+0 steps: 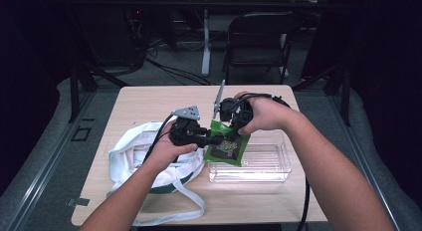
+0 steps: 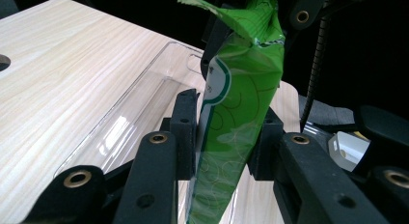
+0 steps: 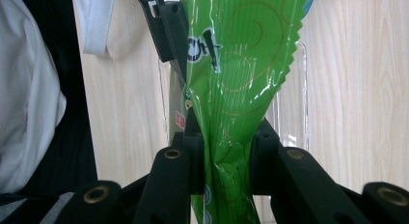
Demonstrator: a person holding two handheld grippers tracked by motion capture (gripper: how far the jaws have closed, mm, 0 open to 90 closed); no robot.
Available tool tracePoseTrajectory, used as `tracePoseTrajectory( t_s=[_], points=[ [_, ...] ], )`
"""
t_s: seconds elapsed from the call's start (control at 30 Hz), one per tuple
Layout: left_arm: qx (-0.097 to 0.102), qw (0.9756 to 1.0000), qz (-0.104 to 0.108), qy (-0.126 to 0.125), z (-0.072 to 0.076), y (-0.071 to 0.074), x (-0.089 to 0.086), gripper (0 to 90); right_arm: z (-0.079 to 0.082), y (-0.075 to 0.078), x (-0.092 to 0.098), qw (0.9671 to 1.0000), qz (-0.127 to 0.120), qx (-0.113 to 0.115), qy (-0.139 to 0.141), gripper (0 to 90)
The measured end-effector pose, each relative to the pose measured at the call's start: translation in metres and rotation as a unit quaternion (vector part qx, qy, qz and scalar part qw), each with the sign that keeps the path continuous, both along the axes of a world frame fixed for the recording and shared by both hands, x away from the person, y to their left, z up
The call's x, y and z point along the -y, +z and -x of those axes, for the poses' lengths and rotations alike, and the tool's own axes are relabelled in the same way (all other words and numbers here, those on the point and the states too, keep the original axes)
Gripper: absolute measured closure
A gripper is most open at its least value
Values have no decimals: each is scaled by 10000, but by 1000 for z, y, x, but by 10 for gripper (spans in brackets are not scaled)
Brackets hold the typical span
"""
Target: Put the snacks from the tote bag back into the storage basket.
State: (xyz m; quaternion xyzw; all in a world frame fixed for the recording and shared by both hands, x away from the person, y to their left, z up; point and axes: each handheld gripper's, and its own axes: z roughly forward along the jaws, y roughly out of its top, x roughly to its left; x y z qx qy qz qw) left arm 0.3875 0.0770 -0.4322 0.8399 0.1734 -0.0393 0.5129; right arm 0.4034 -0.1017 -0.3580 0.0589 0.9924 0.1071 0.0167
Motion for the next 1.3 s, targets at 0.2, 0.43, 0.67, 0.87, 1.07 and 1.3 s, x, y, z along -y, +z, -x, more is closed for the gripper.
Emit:
tracePoseTrajectory(
  t_s=[0.2,0.43,0.67,0.87,1.07,1.3],
  points=[
    [-5,10000,-21,18,0,0,0,682,1,1,-2,9999,82,66,45,751],
    [-55,10000,1,71,-1,0,0,663,1,0,-2,9999,109,93,51,751],
    [-77,9999,-10,104,-2,-1,-1,623,1,0,-1,9997,193,123,47,751],
    [-114,9998,-34,151,-3,-2,-2,614,0,0,-1,9995,244,164,61,751],
    [-152,9997,-36,189,-4,-4,-4,591,0,-1,0,9995,253,186,47,751],
    [-179,9995,-45,258,-5,-5,-7,586,-2,-1,2,9992,313,233,46,750]
  ],
)
